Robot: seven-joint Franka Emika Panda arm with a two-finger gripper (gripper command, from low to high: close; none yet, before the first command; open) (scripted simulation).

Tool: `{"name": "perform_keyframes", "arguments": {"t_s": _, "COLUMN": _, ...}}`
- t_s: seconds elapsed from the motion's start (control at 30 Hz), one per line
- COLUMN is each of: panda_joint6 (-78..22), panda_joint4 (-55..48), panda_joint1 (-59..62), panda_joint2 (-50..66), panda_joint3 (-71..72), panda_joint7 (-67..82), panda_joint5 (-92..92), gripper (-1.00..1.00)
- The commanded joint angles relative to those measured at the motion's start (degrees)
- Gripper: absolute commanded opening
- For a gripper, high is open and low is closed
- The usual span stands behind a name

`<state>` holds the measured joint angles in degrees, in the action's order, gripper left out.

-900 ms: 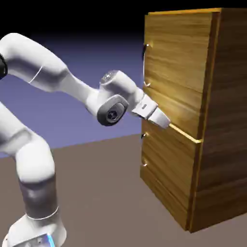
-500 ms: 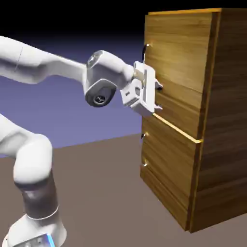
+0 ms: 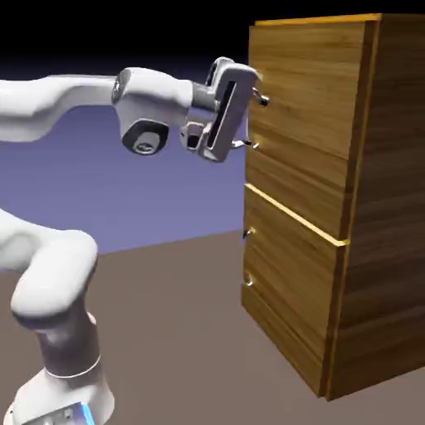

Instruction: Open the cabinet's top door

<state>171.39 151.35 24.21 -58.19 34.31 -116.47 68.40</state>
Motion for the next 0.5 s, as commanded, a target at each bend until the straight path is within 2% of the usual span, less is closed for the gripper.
{"name": "perform_keyframes", "arguments": {"t_s": 0.0, "panda_joint6": -0.1, "panda_joint4": -0.3, "panda_joint1": 0.8, "panda_joint2": -0.9, "panda_joint3": 1.2, "panda_joint7": -2.5, "panda_joint5": 2.3, "gripper": 0.00}}
{"name": "perform_keyframes", "arguments": {"t_s": 0.47, "panda_joint6": -1.3, "panda_joint4": -4.9, "panda_joint1": 12.6, "panda_joint2": -12.9, "panda_joint3": 17.3, "panda_joint7": -37.4, "panda_joint5": 34.6, "gripper": 0.00}}
